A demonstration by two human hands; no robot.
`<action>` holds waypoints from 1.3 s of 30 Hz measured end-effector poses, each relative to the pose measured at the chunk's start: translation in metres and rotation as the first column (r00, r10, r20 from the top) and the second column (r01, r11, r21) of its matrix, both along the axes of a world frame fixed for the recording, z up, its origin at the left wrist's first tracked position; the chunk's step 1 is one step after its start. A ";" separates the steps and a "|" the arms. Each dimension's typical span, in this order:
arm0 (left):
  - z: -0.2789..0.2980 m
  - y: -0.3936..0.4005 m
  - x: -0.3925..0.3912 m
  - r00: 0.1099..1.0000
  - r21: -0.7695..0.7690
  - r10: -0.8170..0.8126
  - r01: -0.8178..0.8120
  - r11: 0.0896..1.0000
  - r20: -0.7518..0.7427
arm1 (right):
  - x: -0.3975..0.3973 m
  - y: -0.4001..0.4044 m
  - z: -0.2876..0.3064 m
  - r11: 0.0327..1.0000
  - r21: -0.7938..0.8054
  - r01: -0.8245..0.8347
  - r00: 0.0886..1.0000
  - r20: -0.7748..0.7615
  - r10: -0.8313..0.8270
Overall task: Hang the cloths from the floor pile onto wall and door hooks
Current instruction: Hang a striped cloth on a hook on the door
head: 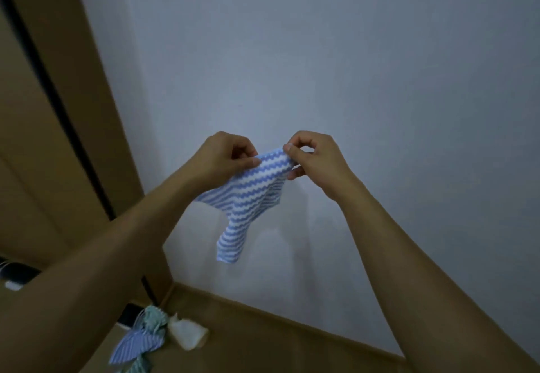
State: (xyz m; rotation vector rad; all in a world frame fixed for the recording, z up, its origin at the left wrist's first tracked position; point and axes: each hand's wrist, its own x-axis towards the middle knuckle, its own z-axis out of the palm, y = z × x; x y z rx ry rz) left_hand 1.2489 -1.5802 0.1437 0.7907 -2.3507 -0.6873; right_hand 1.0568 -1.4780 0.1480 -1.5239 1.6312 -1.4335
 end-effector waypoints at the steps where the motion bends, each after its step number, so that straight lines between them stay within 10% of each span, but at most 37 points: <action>1: 0.003 0.010 -0.019 1.000 -0.022 -0.026 0.026 0.999 0.013 | -0.019 0.016 0.002 0.999 -0.005 0.033 0.999 0.017 -0.033; 13: 0.033 0.155 -0.261 0.917 -0.185 -0.387 0.398 0.898 0.095 | -0.225 0.244 0.023 0.821 0.071 0.566 0.824 -0.022 -0.566; 26: 0.062 0.373 -0.514 0.511 -0.272 -0.847 0.844 0.462 0.146 | -0.344 0.475 0.041 0.529 0.218 0.820 0.569 -0.205 -0.797; 33: 0.061 0.470 -0.631 0.300 -0.258 -0.946 0.930 0.263 0.119 | -0.413 0.549 0.043 0.175 0.058 0.983 0.183 -0.430 -0.884; 39: 0.068 0.545 -0.716 0.178 -0.258 -0.979 0.955 0.146 0.102 | -0.464 0.606 0.048 -0.037 0.066 0.997 -0.022 -0.224 -0.974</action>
